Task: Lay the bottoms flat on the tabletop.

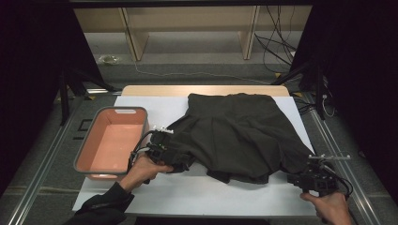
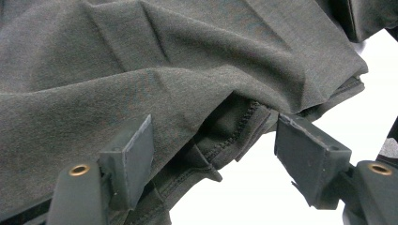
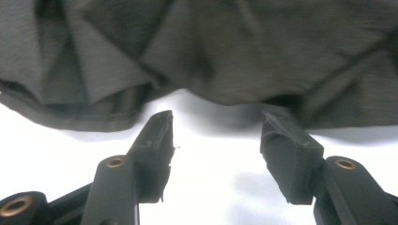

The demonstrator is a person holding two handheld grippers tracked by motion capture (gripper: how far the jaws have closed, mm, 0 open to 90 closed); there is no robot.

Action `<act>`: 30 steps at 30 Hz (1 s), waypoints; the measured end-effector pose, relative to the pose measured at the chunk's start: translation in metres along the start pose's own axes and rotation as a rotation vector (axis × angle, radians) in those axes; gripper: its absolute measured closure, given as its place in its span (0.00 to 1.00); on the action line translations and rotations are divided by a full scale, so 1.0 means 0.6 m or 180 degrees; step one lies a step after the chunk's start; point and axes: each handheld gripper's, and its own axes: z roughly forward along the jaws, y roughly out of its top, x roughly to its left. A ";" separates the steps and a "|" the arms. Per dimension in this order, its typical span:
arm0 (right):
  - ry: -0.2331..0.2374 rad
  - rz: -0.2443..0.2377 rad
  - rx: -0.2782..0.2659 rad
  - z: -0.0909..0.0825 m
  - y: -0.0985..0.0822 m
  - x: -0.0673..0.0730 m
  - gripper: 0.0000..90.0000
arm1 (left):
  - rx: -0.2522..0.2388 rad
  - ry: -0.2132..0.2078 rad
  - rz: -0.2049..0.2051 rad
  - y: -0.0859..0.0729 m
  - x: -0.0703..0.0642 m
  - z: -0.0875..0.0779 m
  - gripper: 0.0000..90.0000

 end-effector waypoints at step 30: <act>-0.0060 -0.0150 0.0076 0.046 0.029 0.038 0.58 | 0.0020 -0.0027 0.0002 0.000 -0.004 0.002 0.30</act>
